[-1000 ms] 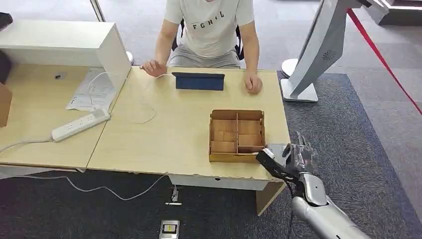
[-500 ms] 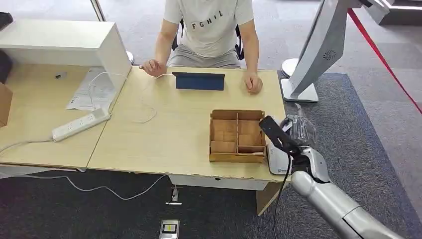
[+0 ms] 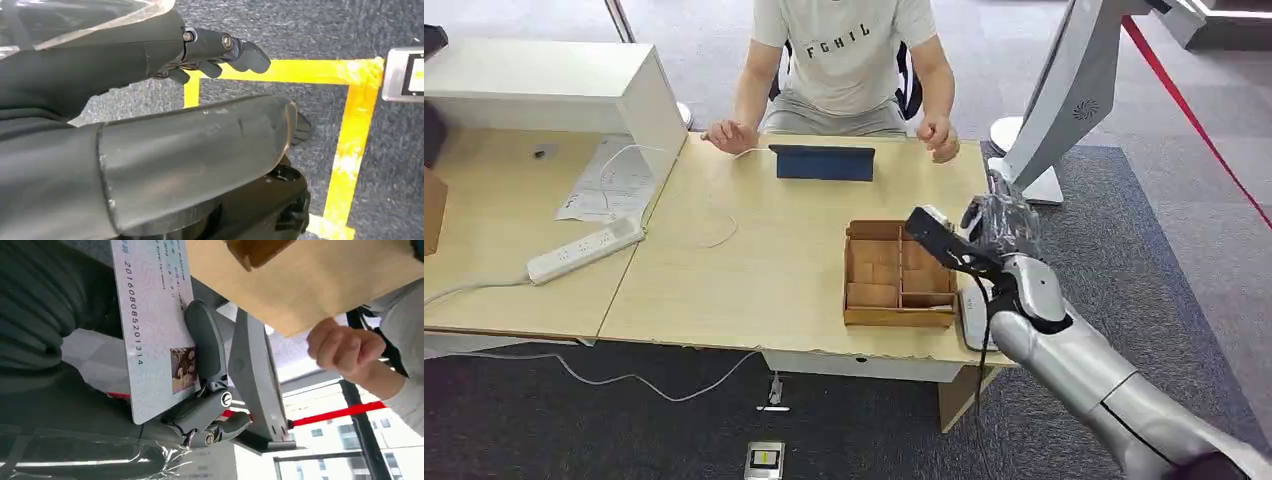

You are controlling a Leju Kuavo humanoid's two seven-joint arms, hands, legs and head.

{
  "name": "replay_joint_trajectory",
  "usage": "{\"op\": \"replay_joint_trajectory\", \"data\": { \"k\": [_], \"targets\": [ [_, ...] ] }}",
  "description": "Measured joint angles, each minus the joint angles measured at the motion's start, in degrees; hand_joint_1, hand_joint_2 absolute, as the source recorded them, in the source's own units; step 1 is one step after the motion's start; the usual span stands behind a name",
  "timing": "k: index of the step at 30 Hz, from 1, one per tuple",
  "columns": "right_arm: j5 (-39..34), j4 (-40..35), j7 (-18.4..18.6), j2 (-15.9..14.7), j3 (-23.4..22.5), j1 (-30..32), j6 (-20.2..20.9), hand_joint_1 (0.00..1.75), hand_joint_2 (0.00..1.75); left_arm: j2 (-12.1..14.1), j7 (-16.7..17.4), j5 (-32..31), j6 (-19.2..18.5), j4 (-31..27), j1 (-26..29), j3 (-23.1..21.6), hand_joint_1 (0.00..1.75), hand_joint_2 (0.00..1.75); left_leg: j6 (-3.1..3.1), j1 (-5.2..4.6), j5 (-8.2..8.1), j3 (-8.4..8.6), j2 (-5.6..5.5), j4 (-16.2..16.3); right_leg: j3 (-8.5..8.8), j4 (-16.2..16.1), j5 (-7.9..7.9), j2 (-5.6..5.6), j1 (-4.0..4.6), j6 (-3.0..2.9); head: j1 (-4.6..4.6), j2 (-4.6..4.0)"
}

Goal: Pass the card to the sensor for recognition and then transmit it.

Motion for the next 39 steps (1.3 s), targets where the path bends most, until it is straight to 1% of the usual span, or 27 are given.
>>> {"op": "replay_joint_trajectory", "data": {
  "k": [6, 13, 17, 20, 23, 26, 32, 33, 35, 36, 37, 39],
  "targets": [
    [2.98, 2.39, -1.14, 4.97, 2.12, -3.01, 2.21, 1.75, 1.75, -0.83, 0.42, 0.86, 2.25, 0.0, 0.01, 0.02, 0.0, 0.0, -0.02, 0.05, 0.01, -0.04, -0.02, 0.0, -0.04, 0.01, 0.0, 0.0, 0.03, 0.0, 0.02, 0.0],
    [4.0, 6.58, -3.94, 9.75, 4.24, -5.54, 2.21, 1.75, 1.75, -1.68, 0.61, 2.08, 3.26, 0.0, 0.05, 0.07, 0.0, 0.0, -0.02, 0.07, 0.02, -0.06, -0.02, 0.0, -0.05, 0.0, 0.0, 0.0, 0.02, 0.0, 0.02, 0.02],
    [4.0, 9.14, -4.72, 11.61, 5.21, -6.47, 1.75, 1.75, 1.75, -2.19, 0.59, 2.25, 3.87, 0.0, 0.14, 0.09, 0.0, 0.0, -0.02, 0.07, 0.02, -0.06, -0.02, 0.01, -0.05, -0.01, 0.0, 0.0, 0.02, 0.0, 0.02, 0.0],
    [3.68, 11.15, -5.93, 12.72, 5.64, -6.69, 0.29, 1.75, 1.75, -2.49, 0.55, 2.25, 4.37, -0.02, 0.22, 0.15, 0.0, 0.0, -0.03, 0.06, 0.02, -0.06, -0.02, 0.01, -0.06, -0.01, 0.0, 0.0, 0.02, 0.0, 0.0, 0.0],
    [3.33, 12.87, -6.87, 13.64, 5.75, -6.77, -1.11, 1.75, 1.75, -2.71, 1.33, 2.25, 4.66, -0.02, 0.29, 0.22, 0.0, 0.0, -0.02, 0.06, 0.02, -0.06, -0.02, 0.01, -0.06, -0.01, 0.0, 0.0, 0.02, 0.0, 0.02, 0.0],
    [3.22, 13.93, -7.1, 14.25, 5.75, -6.8, -1.33, 1.75, 1.75, -3.02, 2.12, 2.25, 4.9, -0.02, 0.37, 0.39, 0.0, 0.0, -0.03, 0.06, 0.02, -0.06, -0.02, 0.01, -0.06, -0.01, 0.0, 0.0, 0.03, 0.0, 0.0, 0.0],
    [3.13, 15.67, -7.17, 14.91, 5.75, -6.94, -1.92, 1.75, 1.75, -3.39, 2.43, 2.25, 5.01, -0.02, 0.45, 0.7, 0.0, 0.0, -0.03, 0.06, 0.02, -0.06, -0.02, 0.01, -0.06, -0.01, 0.0, 0.0, 0.03, 0.0, 0.02, 0.0],
    [3.13, 15.94, -7.17, 15.0, 5.75, -6.96, -1.99, 1.69, 1.75, -3.43, 2.43, 2.25, 5.01, -0.02, 0.46, 0.81, 0.0, 0.0, -0.03, 0.06, 0.02, -0.06, -0.02, 0.01, -0.07, -0.01, 0.0, 0.0, 0.03, 0.0, 0.0, 0.0],
    [3.04, 16.41, -7.17, 15.1, 5.75, -6.96, -2.05, 1.69, 1.75, -3.52, 2.47, 2.25, 4.99, -0.02, 0.49, 1.09, 0.0, 0.0, -0.03, 0.06, 0.02, -0.06, -0.03, 0.01, -0.07, -0.01, 0.0, 0.0, 0.03, 0.0, 0.0, 0.02],
    [2.89, 16.59, -7.19, 15.1, 5.75, -6.96, -2.07, 0.0, 0.0, -3.56, 2.51, 2.25, 4.99, -0.02, 0.5, 1.16, 0.0, 0.0, -0.03, 0.06, 0.02, -0.07, -0.03, 0.01, -0.07, -0.01, 0.0, 0.0, 0.03, 0.0, 0.02, 0.0],
    [2.8, 16.74, -7.28, 15.1, 5.75, -6.96, -2.12, 0.0, 0.0, -3.59, 2.51, 2.25, 4.99, -0.02, 0.53, 1.25, 0.0, 0.0, -0.03, 0.06, 0.01, -0.07, -0.02, 0.01, -0.07, -0.01, 0.0, 0.0, 0.03, 0.0, 0.02, 0.02],
    [2.23, 17.03, -8.78, 15.1, 5.75, -6.85, -2.9, 0.0, 0.0, -3.67, 2.62, 2.25, 5.01, -0.02, 0.57, 1.42, 0.0, 0.0, -0.03, 0.06, 0.01, -0.06, -0.01, 0.01, -0.08, -0.01, 0.0, 0.0, 0.02, 0.0, 0.02, 0.02]
  ]
}}
